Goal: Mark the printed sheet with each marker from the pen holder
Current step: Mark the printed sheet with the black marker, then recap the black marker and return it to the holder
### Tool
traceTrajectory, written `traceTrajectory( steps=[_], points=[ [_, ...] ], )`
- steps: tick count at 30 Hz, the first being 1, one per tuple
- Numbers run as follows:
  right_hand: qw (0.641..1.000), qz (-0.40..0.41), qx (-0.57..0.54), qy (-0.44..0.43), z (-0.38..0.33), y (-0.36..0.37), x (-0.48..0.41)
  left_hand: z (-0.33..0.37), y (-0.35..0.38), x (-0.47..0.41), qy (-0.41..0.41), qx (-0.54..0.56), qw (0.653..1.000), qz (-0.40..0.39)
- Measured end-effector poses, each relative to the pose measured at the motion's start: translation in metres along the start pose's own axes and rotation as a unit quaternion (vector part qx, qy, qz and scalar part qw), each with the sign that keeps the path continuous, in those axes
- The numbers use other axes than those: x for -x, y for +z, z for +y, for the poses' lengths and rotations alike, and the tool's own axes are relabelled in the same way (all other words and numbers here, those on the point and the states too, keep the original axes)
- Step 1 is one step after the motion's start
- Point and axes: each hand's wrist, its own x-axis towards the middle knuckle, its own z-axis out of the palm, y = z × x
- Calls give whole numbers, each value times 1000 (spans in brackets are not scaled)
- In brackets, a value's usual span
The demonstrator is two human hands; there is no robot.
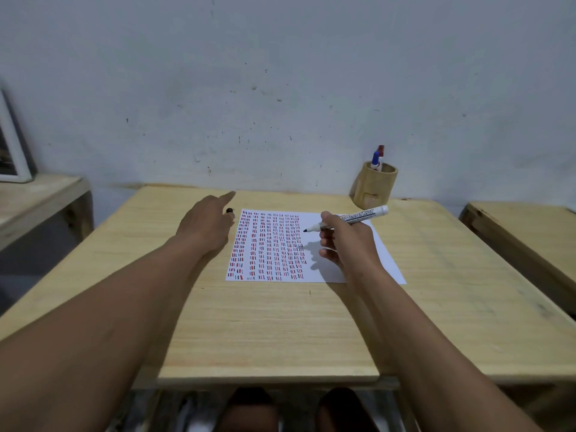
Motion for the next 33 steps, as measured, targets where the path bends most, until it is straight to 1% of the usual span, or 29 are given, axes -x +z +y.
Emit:
traceTrajectory(
  steps=[3, 7, 10, 14, 16, 20, 25, 27, 33],
  points=[
    [999, -4, -27, 29, -3, 3, 0, -5, 3, -4, 4, 12, 1000, 18],
    [999, -23, -36, 24, -1, 4, 1, 0, -3, 3, 2, 33, 998, 51],
    [998, -32, -46, 21, -5, 7, 5, 14, -10, 15, -5, 104, 992, 72],
    [993, -14, -107, 39, -21, 10, 8, 40, -21, 31, -11, 215, 974, 67],
    [992, -16, -118, 29, -28, 10, 9, 54, -27, 38, -18, 273, 960, 57],
    [991, -25, -131, 7, -38, 9, 15, 80, -33, 46, -33, 386, 922, 0],
    [992, -26, -123, -16, -45, 2, 22, 107, -39, 55, -33, 444, 894, -52],
    [992, -30, -122, -25, -46, -1, 24, 112, -41, 58, -32, 453, 889, -64],
    [993, -42, -103, -44, -48, -10, 29, 119, -45, 65, -17, 440, 895, -75]
  ],
)
